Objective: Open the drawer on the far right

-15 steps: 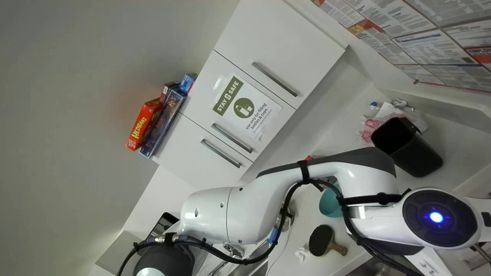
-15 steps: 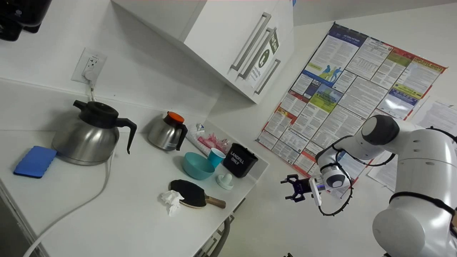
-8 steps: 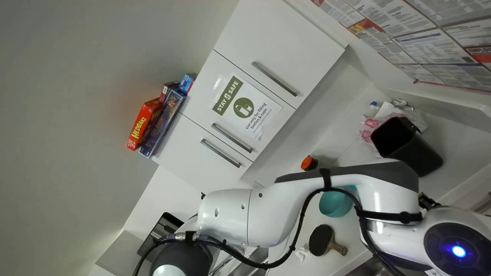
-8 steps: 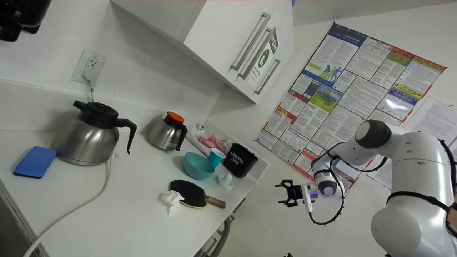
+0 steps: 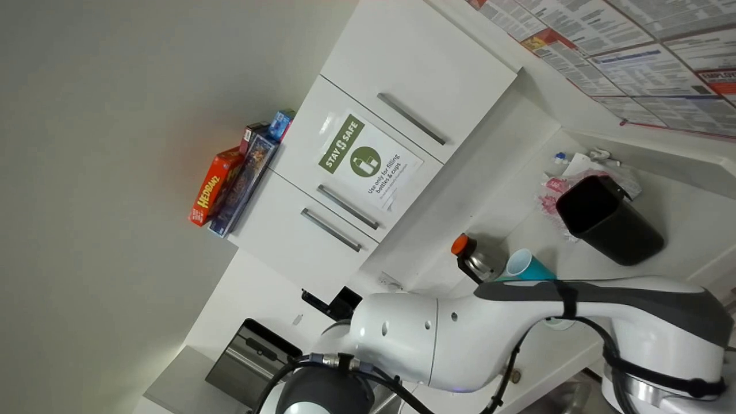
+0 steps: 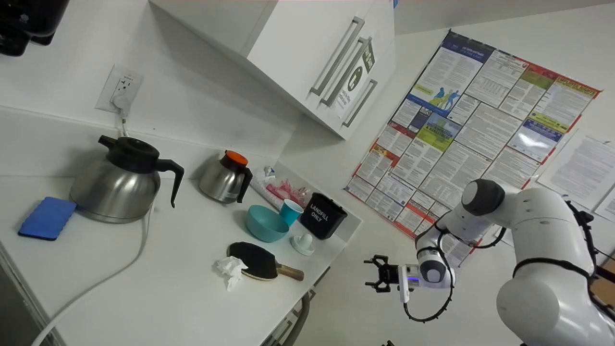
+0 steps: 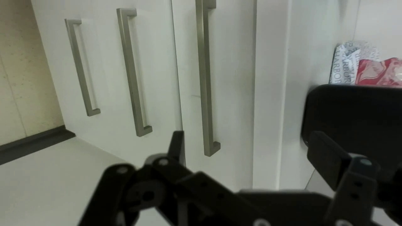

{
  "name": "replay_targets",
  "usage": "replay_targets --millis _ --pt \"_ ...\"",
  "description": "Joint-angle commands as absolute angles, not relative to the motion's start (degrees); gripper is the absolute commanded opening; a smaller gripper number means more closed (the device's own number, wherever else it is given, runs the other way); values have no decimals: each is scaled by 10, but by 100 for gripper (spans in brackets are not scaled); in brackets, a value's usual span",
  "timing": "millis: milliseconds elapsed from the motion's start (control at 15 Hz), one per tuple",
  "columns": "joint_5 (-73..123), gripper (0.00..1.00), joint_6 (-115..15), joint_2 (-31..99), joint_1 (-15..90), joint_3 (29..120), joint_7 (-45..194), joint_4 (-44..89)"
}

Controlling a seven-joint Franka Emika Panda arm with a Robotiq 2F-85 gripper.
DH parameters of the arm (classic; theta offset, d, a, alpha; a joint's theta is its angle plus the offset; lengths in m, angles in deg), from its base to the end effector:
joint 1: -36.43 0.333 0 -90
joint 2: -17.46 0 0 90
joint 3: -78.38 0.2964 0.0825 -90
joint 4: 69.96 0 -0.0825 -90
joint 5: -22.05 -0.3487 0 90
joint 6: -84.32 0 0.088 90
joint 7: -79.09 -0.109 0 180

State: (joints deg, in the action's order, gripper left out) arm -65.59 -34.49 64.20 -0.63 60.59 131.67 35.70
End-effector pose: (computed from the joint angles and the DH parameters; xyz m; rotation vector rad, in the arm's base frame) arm 0.3716 -0.4335 0.0972 -1.9433 1.2514 -0.5848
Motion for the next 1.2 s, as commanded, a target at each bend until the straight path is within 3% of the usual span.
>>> replay_targets --millis 0,400,1133 --pt "-668 100 -237 697 -60 620 1301 295" --pt "-690 100 -153 776 -109 635 1306 227" --pt "-721 100 -193 820 -92 647 1341 218"
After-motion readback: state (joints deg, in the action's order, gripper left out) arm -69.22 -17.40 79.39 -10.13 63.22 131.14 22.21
